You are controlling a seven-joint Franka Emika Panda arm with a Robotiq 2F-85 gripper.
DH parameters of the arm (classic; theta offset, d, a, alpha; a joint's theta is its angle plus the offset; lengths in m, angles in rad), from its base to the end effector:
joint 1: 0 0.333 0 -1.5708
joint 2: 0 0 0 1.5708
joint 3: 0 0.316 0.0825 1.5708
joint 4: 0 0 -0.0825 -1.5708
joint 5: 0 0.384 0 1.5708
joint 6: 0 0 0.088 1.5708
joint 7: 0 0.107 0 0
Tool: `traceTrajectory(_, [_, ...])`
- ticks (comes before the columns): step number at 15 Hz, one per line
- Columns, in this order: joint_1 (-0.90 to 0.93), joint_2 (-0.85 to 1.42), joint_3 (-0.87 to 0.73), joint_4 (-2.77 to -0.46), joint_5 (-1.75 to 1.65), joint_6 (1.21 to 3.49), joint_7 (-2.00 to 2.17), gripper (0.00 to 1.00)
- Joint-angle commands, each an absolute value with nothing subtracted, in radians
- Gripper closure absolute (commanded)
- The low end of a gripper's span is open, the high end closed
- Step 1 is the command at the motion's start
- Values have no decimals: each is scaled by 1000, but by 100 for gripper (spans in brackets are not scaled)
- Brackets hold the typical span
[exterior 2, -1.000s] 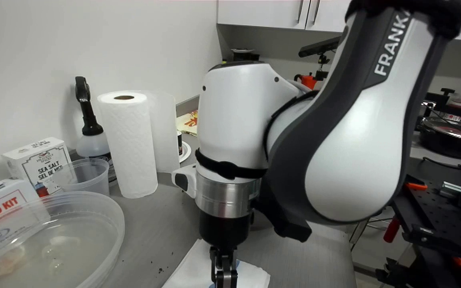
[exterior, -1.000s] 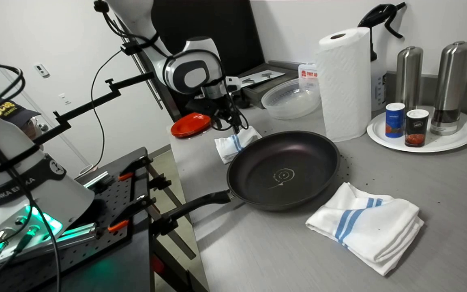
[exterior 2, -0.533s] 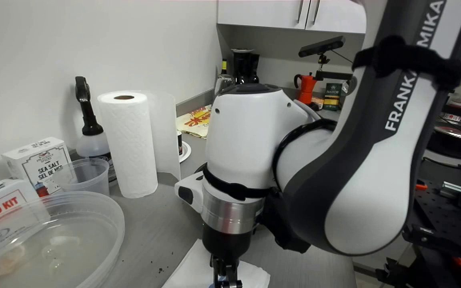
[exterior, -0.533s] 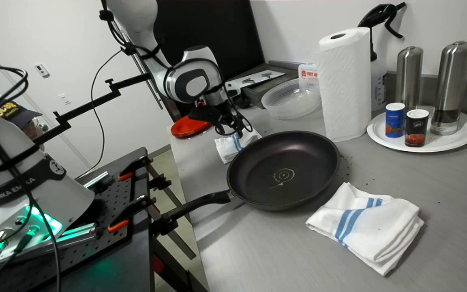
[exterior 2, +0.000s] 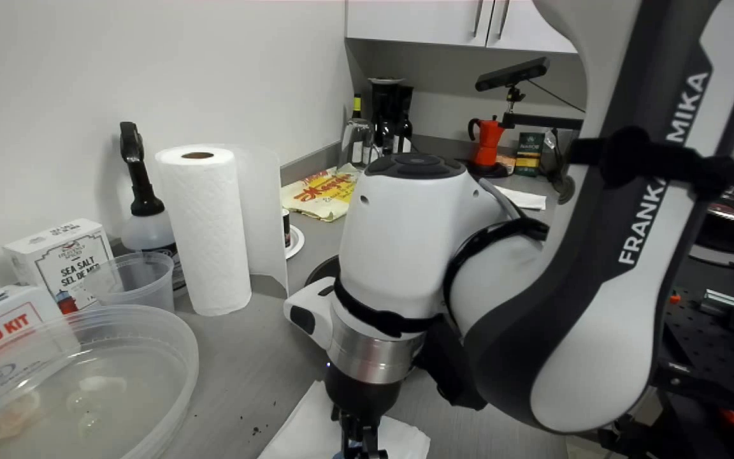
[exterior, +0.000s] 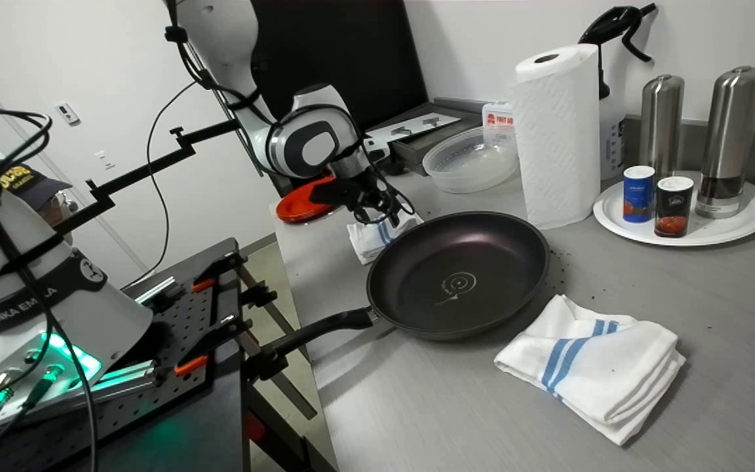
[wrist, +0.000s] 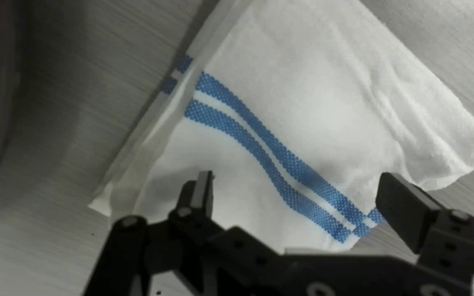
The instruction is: Use the towel to wipe the pan
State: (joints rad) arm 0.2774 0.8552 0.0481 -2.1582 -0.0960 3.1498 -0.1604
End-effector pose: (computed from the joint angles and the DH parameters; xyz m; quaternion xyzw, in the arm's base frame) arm 0.4941 0.1788 0.0145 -0.9582 -0.2771 -0.0679 0.0203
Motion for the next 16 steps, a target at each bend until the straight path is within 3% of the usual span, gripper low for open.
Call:
traceTrajectory(1, [327, 881, 10, -2147, -117, 3196, -127, 0])
traceTrajectory(12, [404, 921, -43, -2144, -106, 3233, -116, 0])
traceTrajectory(13, [403, 921, -43, -2145, -105, 3230, -114, 25])
traceTrajectory(14, [405, 921, -44, -2145, -105, 3229, -113, 26])
traceTrajectory(16, [403, 921, -44, -2144, -105, 3226, -111, 40])
